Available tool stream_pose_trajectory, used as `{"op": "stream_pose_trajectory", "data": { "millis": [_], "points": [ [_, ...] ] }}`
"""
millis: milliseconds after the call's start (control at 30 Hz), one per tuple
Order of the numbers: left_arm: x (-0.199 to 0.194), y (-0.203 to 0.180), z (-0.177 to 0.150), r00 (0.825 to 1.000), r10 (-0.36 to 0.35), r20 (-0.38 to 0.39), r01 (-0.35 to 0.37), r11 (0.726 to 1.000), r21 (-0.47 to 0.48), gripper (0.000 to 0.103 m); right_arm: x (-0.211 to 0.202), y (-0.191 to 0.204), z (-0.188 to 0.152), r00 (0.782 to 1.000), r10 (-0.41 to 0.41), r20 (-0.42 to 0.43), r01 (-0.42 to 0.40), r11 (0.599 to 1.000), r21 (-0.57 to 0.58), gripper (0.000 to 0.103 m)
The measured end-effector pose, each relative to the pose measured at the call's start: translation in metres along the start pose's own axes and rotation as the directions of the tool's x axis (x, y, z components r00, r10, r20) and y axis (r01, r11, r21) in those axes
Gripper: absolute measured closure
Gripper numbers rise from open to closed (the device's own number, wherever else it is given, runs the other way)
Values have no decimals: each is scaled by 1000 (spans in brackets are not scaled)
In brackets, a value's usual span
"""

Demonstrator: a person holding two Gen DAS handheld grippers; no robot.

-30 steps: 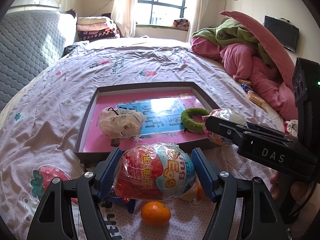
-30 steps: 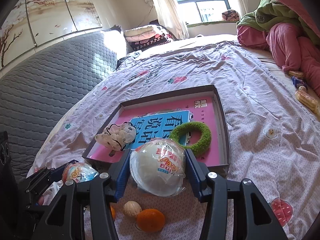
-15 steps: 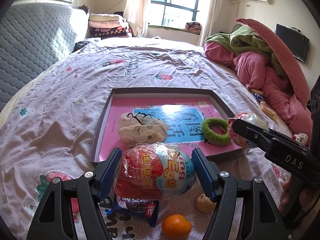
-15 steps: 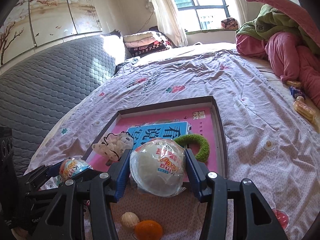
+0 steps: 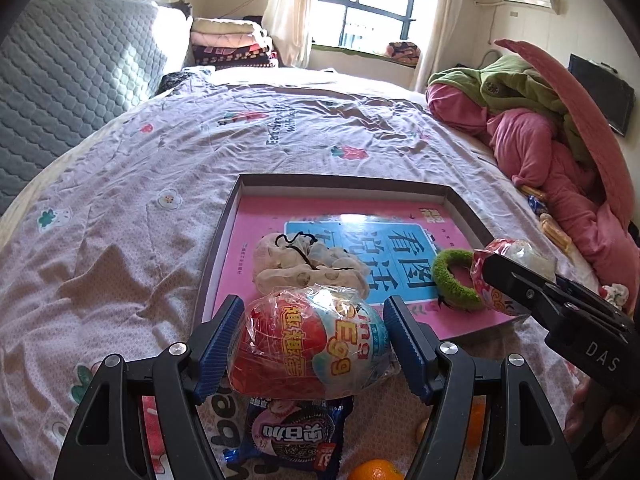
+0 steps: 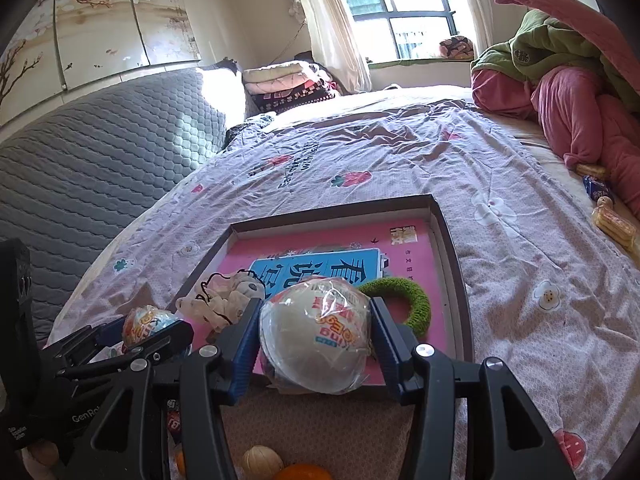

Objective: Organize objects

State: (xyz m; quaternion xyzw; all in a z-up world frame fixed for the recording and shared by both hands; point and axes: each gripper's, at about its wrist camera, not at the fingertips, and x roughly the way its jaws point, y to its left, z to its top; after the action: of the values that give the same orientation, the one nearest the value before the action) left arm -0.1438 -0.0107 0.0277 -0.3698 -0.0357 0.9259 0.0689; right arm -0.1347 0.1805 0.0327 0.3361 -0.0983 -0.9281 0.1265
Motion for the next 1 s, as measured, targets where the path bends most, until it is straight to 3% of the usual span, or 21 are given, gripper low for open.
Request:
{"op": "stream_pose_trajectory", "data": {
  "millis": [1000],
  "points": [
    [35, 10, 17, 999, 42, -12, -42, 998, -36, 30, 30, -1, 18, 1000, -28, -5, 28, 1000, -1, 51]
  ]
}}
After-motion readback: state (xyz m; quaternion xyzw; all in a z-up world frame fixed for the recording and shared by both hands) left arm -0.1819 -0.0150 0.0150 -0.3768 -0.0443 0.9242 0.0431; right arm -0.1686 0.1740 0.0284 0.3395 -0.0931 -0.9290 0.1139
